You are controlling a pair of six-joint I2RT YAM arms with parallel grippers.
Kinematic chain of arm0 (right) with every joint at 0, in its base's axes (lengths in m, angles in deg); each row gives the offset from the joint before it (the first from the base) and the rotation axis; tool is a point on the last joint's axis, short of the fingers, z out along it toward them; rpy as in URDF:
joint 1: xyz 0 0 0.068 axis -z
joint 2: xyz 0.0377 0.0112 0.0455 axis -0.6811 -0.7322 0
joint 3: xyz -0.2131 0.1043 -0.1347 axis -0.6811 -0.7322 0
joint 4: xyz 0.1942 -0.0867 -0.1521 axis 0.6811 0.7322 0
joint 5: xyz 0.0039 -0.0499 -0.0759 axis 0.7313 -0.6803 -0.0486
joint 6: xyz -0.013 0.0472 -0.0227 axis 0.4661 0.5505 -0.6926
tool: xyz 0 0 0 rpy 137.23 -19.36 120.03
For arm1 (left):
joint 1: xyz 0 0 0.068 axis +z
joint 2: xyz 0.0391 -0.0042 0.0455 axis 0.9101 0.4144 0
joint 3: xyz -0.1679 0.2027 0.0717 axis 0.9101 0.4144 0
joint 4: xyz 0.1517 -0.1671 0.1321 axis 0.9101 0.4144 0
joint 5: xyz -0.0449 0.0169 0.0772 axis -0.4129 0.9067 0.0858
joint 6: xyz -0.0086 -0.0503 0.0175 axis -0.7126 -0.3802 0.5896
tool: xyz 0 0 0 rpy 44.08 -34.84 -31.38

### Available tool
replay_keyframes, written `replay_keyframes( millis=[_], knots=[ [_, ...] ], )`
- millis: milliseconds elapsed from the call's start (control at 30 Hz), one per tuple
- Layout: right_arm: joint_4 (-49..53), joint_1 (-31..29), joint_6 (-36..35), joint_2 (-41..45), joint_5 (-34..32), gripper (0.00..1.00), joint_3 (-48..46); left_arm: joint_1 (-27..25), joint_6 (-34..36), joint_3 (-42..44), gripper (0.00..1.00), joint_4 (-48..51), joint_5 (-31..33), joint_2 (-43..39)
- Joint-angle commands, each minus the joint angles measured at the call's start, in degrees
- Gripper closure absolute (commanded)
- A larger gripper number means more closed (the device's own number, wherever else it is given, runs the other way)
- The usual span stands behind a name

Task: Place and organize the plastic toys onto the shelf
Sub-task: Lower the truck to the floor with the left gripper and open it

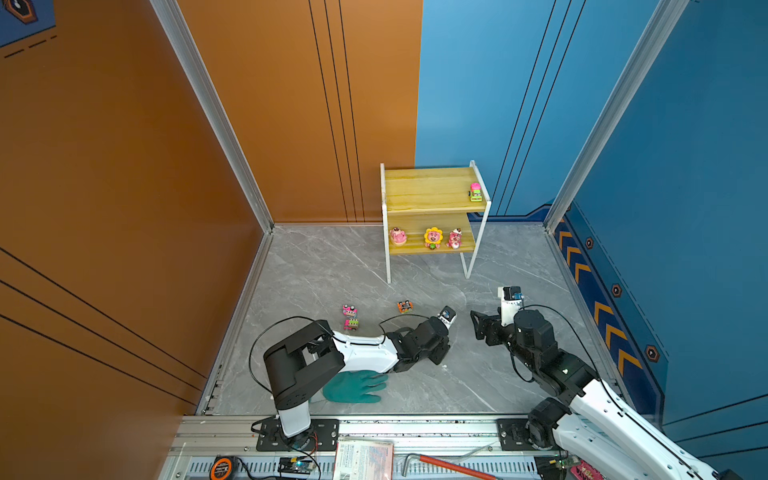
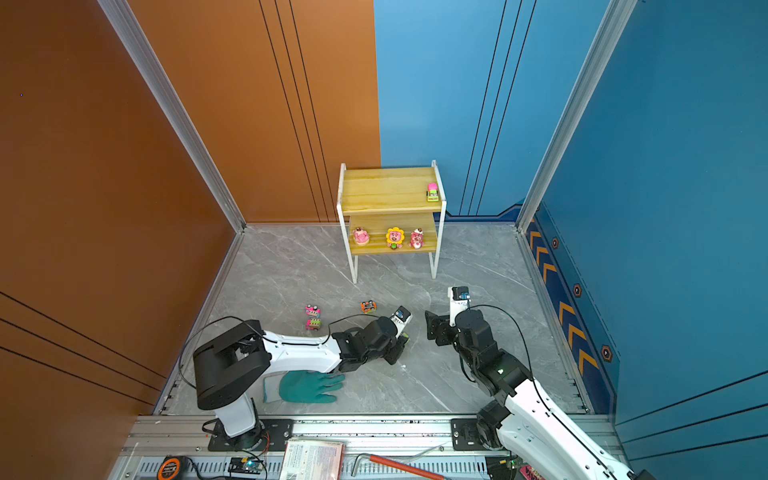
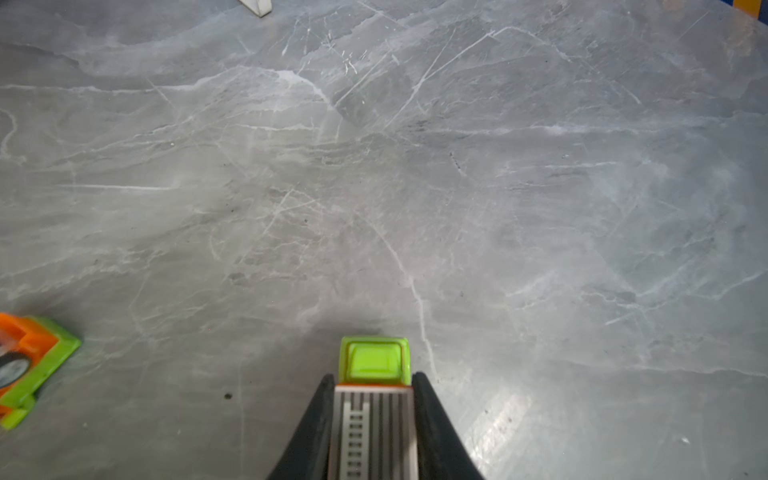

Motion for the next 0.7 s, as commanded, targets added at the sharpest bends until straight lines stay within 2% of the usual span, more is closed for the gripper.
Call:
replay_keyframes(
  millis=[0, 267, 533, 667],
  knots=[
    [0.3, 0.3, 0.8, 2.9, -1.3, 0.15, -1.6, -1.3, 2.0, 0.3, 0.73, -5.5, 2.8, 2.0],
    [3.9, 0.4, -1.0, 6.6, -2.0, 0.15, -2.3, -1.7, 1.6, -0.4, 0.68, -5.9, 2.7, 3.9],
    [4.6, 1.4, -1.6, 7.7, -1.2, 0.15, -2.5, -2.3, 0.7, 1.7, 0.39, -5.7, 4.1, 2.5],
    [3.9, 2.1, -1.7, 7.6, 0.3, 0.14, -2.8, -2.2, -0.5, 2.4, 0.33, -4.8, 4.0, 2.3]
  ],
)
